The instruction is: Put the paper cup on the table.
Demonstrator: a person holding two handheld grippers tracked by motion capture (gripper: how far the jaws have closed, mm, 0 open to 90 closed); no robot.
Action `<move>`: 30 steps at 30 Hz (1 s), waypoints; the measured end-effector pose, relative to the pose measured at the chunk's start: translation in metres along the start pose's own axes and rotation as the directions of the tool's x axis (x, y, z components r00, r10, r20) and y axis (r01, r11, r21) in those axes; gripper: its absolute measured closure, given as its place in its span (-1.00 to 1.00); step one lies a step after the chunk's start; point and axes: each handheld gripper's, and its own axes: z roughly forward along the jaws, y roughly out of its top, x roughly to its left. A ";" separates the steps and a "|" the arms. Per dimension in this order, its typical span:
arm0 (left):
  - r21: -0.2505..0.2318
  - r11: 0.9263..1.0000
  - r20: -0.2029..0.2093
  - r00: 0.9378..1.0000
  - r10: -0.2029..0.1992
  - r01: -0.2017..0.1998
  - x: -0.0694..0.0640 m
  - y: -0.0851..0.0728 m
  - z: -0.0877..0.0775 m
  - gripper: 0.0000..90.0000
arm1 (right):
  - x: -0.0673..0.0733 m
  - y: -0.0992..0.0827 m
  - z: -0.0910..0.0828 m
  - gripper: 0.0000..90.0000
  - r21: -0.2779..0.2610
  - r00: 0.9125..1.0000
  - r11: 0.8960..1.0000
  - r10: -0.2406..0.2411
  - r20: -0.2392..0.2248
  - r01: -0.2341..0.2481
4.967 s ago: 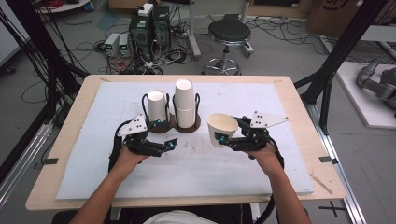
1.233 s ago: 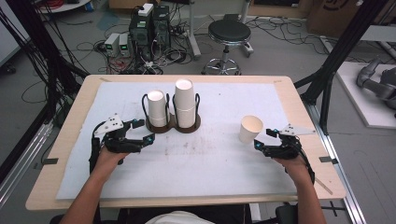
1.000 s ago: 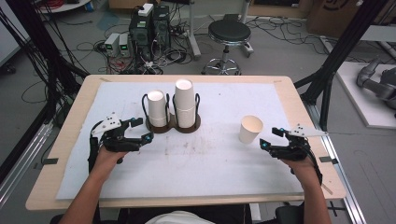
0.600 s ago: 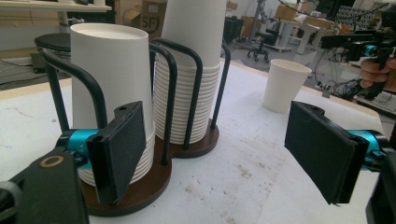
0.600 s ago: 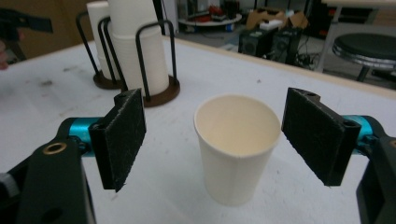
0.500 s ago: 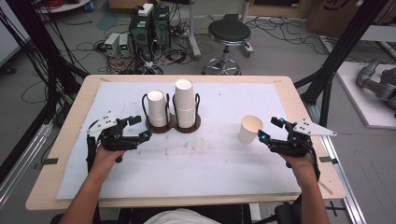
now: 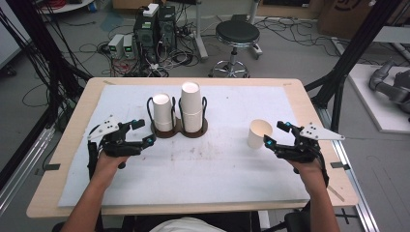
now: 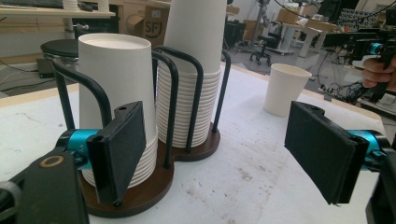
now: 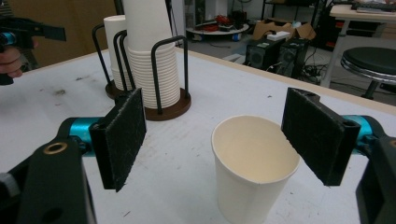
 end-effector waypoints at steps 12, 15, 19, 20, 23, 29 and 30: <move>-0.002 1.000 0.004 1.000 0.006 -0.006 0.000 0.001 -0.001 -0.54 | 0.006 -0.003 0.000 -0.49 0.017 1.000 1.000 -0.002 0.001 0.002; 0.001 1.000 0.002 1.000 0.004 -0.004 0.001 0.000 -0.001 -0.54 | 0.006 -0.004 0.002 -0.49 0.021 1.000 1.000 -0.002 -0.005 0.002; 0.000 1.000 0.000 1.000 0.001 -0.001 0.001 0.000 -0.001 -0.54 | 0.006 -0.005 0.004 -0.49 0.030 1.000 1.000 -0.004 -0.010 0.004; 0.003 1.000 0.003 1.000 0.004 -0.004 0.001 0.000 -0.001 -0.54 | 0.006 -0.005 0.004 -0.49 0.030 1.000 1.000 -0.002 -0.010 0.002; 0.003 1.000 0.002 1.000 0.002 -0.002 0.001 -0.001 -0.001 -0.54 | 0.005 -0.005 0.003 -0.49 0.027 1.000 1.000 -0.001 -0.009 0.002; 0.002 1.000 0.000 1.000 -0.001 0.001 0.001 -0.001 -0.001 -0.54 | 0.004 -0.005 0.003 -0.49 0.026 1.000 1.000 -0.002 -0.009 0.002; 0.003 1.000 0.002 1.000 -0.001 0.001 0.001 -0.001 -0.001 -0.54 | 0.004 -0.005 0.003 -0.49 0.025 1.000 1.000 0.001 -0.009 -0.001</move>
